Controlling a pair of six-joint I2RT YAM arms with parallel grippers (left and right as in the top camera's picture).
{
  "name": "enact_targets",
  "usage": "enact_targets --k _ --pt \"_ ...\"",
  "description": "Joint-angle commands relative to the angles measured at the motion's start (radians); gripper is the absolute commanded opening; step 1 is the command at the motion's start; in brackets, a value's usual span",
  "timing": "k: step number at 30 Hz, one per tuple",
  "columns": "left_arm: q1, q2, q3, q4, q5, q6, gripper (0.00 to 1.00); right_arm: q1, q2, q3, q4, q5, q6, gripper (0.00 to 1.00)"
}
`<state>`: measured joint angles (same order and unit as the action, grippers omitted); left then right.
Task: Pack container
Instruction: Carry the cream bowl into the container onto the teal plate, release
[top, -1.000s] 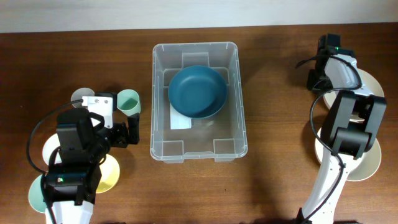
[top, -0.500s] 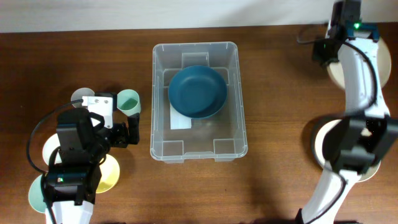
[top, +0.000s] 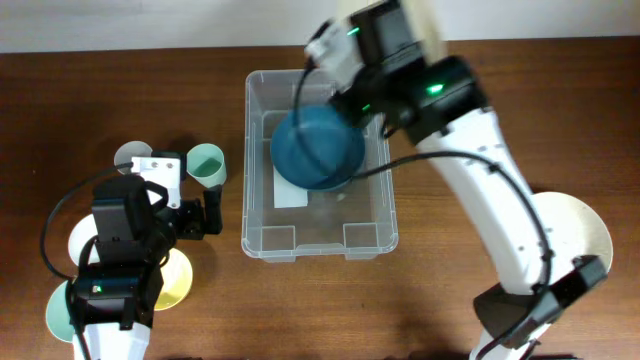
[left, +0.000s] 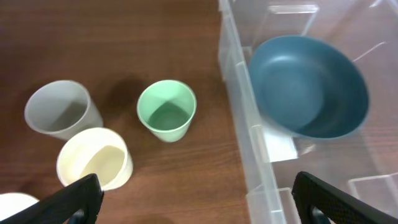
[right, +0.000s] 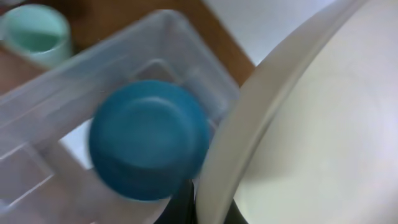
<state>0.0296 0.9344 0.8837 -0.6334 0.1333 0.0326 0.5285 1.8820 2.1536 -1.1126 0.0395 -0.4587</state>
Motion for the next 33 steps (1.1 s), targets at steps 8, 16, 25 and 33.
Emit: enact_targets --k 8,16,25,33 --pt "0.232 0.002 0.137 -0.127 -0.13 -0.072 0.99 0.099 0.184 -0.009 -0.023 -0.056 -0.088 0.04" --pt "0.303 0.04 0.137 -0.149 -0.13 -0.145 0.99 0.1 0.341 -0.009 -0.051 -0.093 -0.084 0.04" --pt "0.303 0.053 0.137 -0.149 -0.13 -0.145 0.99 0.1 0.385 -0.009 -0.049 -0.1 -0.084 0.29" --pt "0.303 0.053 0.137 -0.149 -0.13 -0.145 0.99 0.1 0.349 -0.007 -0.051 -0.098 -0.029 0.38"
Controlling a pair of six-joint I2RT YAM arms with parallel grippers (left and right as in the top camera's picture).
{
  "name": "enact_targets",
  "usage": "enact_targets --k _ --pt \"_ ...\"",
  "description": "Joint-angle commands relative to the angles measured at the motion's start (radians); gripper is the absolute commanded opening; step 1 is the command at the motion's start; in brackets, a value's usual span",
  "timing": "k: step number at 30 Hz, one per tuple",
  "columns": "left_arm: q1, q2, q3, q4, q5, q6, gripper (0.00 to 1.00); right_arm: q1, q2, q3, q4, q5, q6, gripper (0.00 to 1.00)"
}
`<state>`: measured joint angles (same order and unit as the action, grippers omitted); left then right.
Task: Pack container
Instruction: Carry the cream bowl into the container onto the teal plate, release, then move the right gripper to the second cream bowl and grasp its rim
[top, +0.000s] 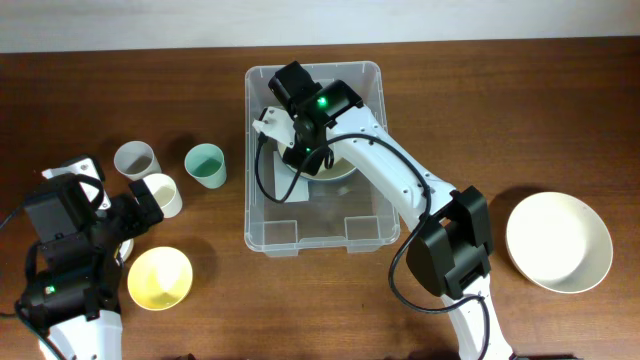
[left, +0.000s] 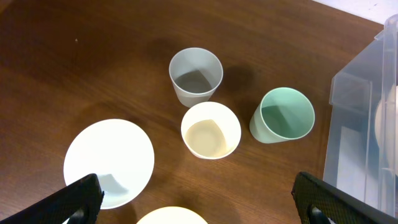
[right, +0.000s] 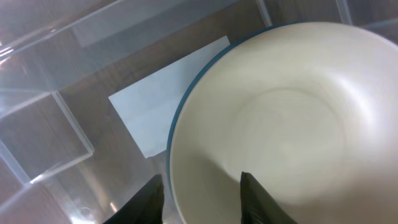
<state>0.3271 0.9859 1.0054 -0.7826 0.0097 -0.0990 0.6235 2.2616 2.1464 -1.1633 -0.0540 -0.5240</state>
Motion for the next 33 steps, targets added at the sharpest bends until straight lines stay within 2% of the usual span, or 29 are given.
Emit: enact_targets --k 1,5,7,9,13,16,17,18,19,20,21,26,29,33 --pt "0.005 0.002 0.015 0.0 -0.006 -0.013 0.99 0.005 -0.049 0.003 -0.005 -0.001 0.037 0.39" --pt "0.005 0.002 0.015 0.0 -0.006 -0.013 0.99 -0.005 -0.161 0.04 -0.008 0.195 0.194 0.4" --pt "0.005 0.002 0.015 0.0 -0.006 -0.013 0.99 -0.032 -0.24 0.053 -0.008 0.355 0.344 0.44" --pt "0.005 0.002 0.015 0.0 -0.006 -0.013 0.99 -0.066 -0.291 0.053 -0.008 0.42 0.452 0.47" --pt "0.005 0.002 0.015 0.0 -0.006 -0.013 0.99 -0.213 -0.394 0.053 -0.062 0.429 0.698 0.47" --pt "0.005 0.002 0.015 0.0 -0.006 -0.014 0.99 -0.362 -0.423 0.053 -0.165 0.428 0.9 0.48" --pt "0.005 0.002 0.015 0.0 -0.006 -0.013 0.99 -0.416 -0.424 0.053 -0.205 0.424 0.959 0.53" --pt "0.005 0.002 0.015 0.0 -0.006 -0.014 0.99 -0.484 -0.422 0.051 -0.25 0.415 1.014 0.65" --pt "0.005 0.002 0.015 0.0 -0.006 -0.014 0.99 -0.525 -0.418 0.047 -0.273 0.403 1.038 0.74" --pt "0.005 0.002 0.015 0.0 -0.006 -0.014 1.0 -0.579 -0.413 0.037 -0.298 0.375 1.052 0.9" --pt "0.005 0.002 0.015 0.0 -0.006 -0.014 0.99 -0.628 -0.407 0.025 -0.314 0.343 1.053 0.99" --pt "0.005 0.002 0.015 0.0 -0.006 -0.014 0.99 -0.848 -0.378 -0.131 -0.323 0.243 1.054 0.99" --pt "0.005 0.002 0.015 0.0 -0.006 -0.014 1.0 -0.9 -0.365 -0.251 -0.274 0.243 1.057 0.99" --pt "0.005 0.002 0.015 0.0 0.001 -0.014 0.99 -0.928 -0.355 -0.46 -0.126 0.241 1.057 0.99"
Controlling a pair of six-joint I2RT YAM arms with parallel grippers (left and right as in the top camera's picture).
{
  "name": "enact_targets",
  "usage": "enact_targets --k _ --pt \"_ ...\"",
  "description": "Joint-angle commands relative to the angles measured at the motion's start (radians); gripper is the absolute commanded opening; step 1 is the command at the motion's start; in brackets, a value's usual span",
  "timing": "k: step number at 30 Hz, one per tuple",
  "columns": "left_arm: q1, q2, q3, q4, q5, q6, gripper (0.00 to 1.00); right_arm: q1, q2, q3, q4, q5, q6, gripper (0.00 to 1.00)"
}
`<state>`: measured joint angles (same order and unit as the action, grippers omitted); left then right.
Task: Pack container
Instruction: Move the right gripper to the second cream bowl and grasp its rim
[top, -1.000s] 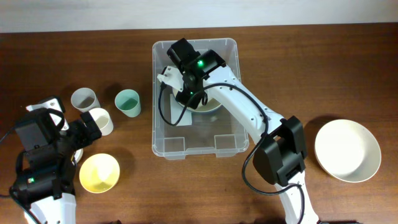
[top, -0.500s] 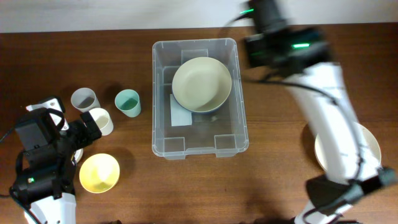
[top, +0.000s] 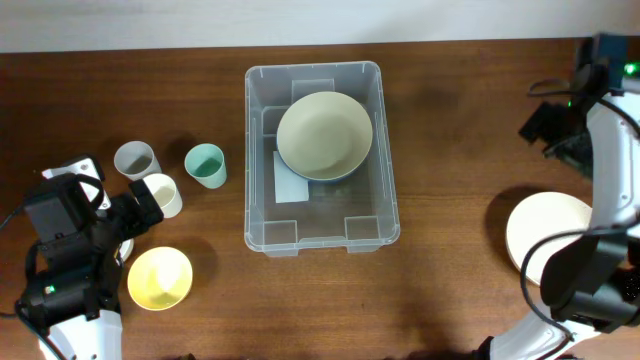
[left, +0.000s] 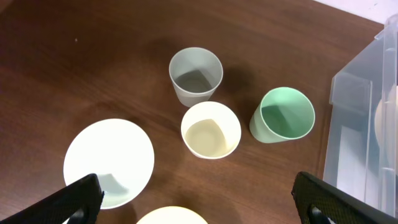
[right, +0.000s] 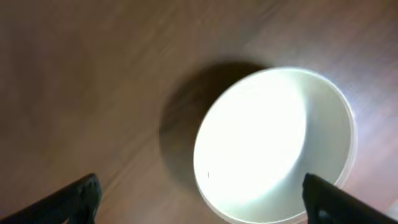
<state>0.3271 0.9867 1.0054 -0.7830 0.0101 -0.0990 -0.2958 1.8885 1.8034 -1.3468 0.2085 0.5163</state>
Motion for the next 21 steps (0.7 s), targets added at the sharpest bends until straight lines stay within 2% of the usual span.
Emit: enact_targets --k 1,6,12,21 --pt "0.005 0.001 0.015 0.0 0.008 -0.014 0.99 -0.008 0.018 -0.181 0.11 -0.021 0.016 0.99" --pt "0.005 0.001 0.015 0.001 0.038 -0.014 0.99 -0.005 0.018 -0.381 0.299 -0.021 0.016 0.99" --pt "0.005 0.001 0.015 0.001 0.039 -0.014 0.99 -0.006 0.018 -0.528 0.451 -0.021 0.016 0.99" --pt "0.005 0.001 0.015 0.0 0.039 -0.014 0.99 -0.006 0.018 -0.604 0.561 0.01 0.016 0.98"
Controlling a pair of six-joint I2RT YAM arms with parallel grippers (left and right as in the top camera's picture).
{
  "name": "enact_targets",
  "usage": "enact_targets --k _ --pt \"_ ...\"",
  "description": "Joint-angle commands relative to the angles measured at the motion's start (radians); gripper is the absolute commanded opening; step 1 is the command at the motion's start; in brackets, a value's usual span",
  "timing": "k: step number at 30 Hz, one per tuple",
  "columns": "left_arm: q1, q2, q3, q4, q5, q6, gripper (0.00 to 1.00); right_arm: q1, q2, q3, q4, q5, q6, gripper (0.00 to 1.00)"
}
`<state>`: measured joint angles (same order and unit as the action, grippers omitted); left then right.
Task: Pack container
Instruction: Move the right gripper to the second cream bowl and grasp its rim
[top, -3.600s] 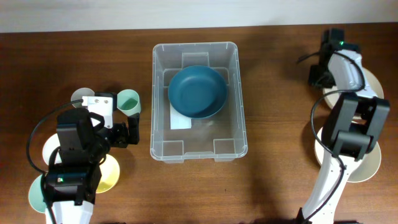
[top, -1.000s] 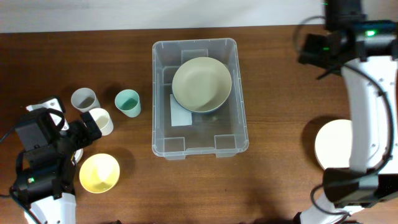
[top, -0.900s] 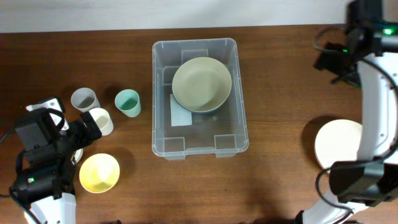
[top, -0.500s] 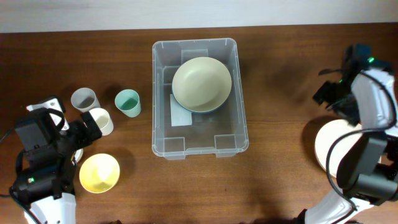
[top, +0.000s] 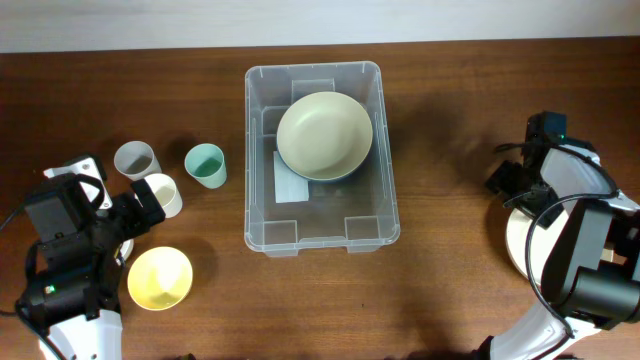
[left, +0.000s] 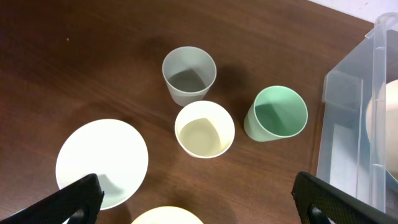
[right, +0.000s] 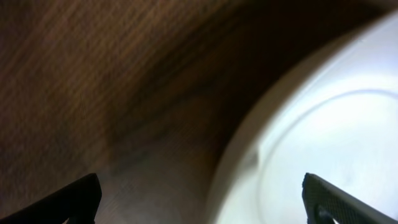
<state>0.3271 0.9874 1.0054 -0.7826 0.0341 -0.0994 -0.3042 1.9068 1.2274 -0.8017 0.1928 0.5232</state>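
Observation:
The clear plastic container (top: 261, 215) stands mid-table with a cream bowl (top: 325, 133) nested in a blue bowl (top: 318, 179) inside it. A white bowl (right: 323, 137) fills the right wrist view; my right gripper (right: 202, 202) is open, low over its left rim, with nothing between the fingers. At the left stand a grey cup (left: 189, 74), a cream cup (left: 204, 129) and a green cup (left: 275, 114), with a white plate (left: 102, 163) and a yellow bowl (top: 160, 278) nearer me. My left gripper (left: 198, 202) hangs open above them, holding nothing.
The container's wall (left: 348, 118) shows at the right edge of the left wrist view. In the overhead view my right arm (top: 560, 200) covers much of the white bowl. A white label lies on the container floor beside the bowls.
My right gripper has come from high over the table's far right down to the white bowl's left rim, still open. The left arm has barely shifted.
My right gripper first held the cream bowl above the blue bowl in the container, with the left gripper close to the container. Then the cream bowl sat in the blue one and the left arm was back by the cups. The right gripper then stood open over the white bowl, and now sits low at its rim.

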Motion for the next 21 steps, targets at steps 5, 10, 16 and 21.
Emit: enact_targets --k 5,10,16,21 --pt "0.005 0.0 0.015 0.0 0.014 -0.013 0.99 0.003 0.0 -0.036 0.024 0.032 0.009 0.84" --pt "0.005 0.0 0.015 -0.001 0.014 -0.013 0.99 0.003 0.0 -0.048 0.024 0.032 0.01 0.66" --pt "0.005 0.0 0.015 0.0 0.014 -0.013 0.99 0.003 0.0 -0.051 0.024 0.032 0.01 0.48" --pt "0.005 0.0 0.015 0.0 0.014 -0.013 0.99 0.003 0.0 -0.051 0.024 0.032 0.009 0.3"
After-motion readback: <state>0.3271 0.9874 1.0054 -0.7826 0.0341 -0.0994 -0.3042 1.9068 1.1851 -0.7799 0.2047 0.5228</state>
